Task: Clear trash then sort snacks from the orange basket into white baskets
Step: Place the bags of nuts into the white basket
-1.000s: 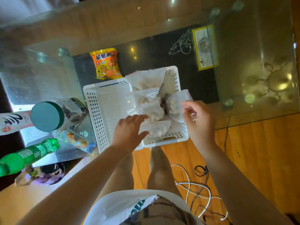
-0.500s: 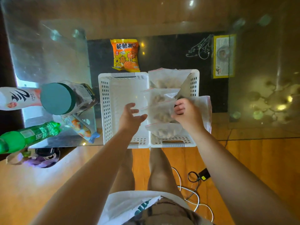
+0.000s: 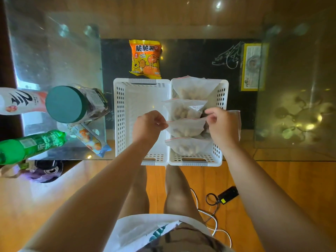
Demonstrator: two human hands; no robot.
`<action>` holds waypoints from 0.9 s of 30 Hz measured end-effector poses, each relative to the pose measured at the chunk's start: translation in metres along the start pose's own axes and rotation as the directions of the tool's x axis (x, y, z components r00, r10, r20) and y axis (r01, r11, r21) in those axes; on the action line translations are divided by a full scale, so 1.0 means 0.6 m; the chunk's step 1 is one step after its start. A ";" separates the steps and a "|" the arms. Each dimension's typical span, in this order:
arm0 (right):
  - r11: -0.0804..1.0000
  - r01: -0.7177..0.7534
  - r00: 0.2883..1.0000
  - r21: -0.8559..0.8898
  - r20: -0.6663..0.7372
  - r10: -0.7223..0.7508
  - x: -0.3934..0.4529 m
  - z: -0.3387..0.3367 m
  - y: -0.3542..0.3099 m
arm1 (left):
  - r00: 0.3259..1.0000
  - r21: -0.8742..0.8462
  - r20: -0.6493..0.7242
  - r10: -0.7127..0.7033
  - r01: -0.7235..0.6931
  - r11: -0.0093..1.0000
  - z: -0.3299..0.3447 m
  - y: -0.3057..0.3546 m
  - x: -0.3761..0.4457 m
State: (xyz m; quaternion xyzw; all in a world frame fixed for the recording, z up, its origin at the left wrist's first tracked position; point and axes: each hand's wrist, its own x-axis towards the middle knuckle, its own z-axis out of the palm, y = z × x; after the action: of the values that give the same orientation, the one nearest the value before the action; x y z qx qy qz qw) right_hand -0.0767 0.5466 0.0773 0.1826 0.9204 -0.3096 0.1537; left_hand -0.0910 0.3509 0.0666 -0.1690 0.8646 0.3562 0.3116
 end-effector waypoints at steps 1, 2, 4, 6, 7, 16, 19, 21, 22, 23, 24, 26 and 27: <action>0.997 -0.053 0.996 0.059 0.071 0.049 0.010 0.000 -0.008 | 1.000 -0.002 0.008 -0.006 0.006 1.000 -0.003 -0.002 -0.001; 0.990 -0.099 0.985 0.099 0.152 0.084 0.021 0.002 -0.013 | 1.000 0.002 0.015 -0.010 0.010 1.000 -0.005 -0.005 -0.002; 0.984 -0.145 0.961 0.104 0.253 0.114 0.041 0.006 -0.020 | 0.999 0.021 0.034 -0.014 0.013 1.000 -0.010 -0.010 -0.003; 0.987 -0.144 0.958 0.071 0.259 0.121 0.052 0.007 -0.023 | 0.998 -0.006 0.069 0.010 -0.009 1.000 -0.014 -0.012 -0.002; 0.989 -0.135 0.962 0.054 0.246 0.118 0.056 0.007 -0.023 | 0.996 -0.045 0.082 0.039 -0.035 0.998 -0.015 -0.010 -0.001; 0.978 -0.015 0.995 -0.208 0.096 0.035 0.053 -0.010 -0.013 | 0.997 -0.055 -0.019 0.077 -0.078 0.995 -0.001 0.050 0.048; 0.959 -0.032 0.995 -0.283 0.086 0.058 0.056 -0.019 -0.005 | 0.989 -0.058 -0.030 0.143 -0.145 0.988 0.005 0.061 0.053; 0.960 -0.054 0.990 -0.276 0.111 0.088 0.059 -0.025 -0.003 | 0.983 -0.059 -0.021 0.182 -0.183 0.981 0.006 0.064 0.052; 0.963 -0.060 0.988 -0.264 0.124 0.096 0.060 -0.028 -0.004 | 0.983 -0.074 -0.017 0.183 -0.183 0.980 0.005 0.063 0.052; 0.964 -0.062 0.987 -0.258 0.129 0.098 0.061 -0.031 -0.008 | 0.986 -0.105 -0.016 0.167 -0.167 0.980 0.002 0.061 0.051; 0.965 -0.058 0.988 -0.258 0.123 0.092 0.063 -0.035 -0.013 | 0.990 -0.145 -0.021 0.139 -0.141 0.979 -0.003 0.056 0.049; 0.970 -0.026 0.996 -0.243 0.074 0.046 0.065 -0.041 -0.032 | 0.996 -0.222 -0.057 0.073 -0.084 0.971 -0.016 0.037 0.043; 0.974 0.005 0.999 -0.226 0.040 0.004 0.064 -0.043 -0.047 | 0.996 -0.252 -0.081 0.035 -0.055 0.966 -0.025 0.023 0.037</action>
State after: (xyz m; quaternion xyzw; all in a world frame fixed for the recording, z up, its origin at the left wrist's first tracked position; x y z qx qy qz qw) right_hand -0.1273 0.5511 0.0961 0.1576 0.9464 -0.2066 0.1919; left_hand -0.1211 0.3483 0.0671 -0.2012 0.8268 0.4641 0.2460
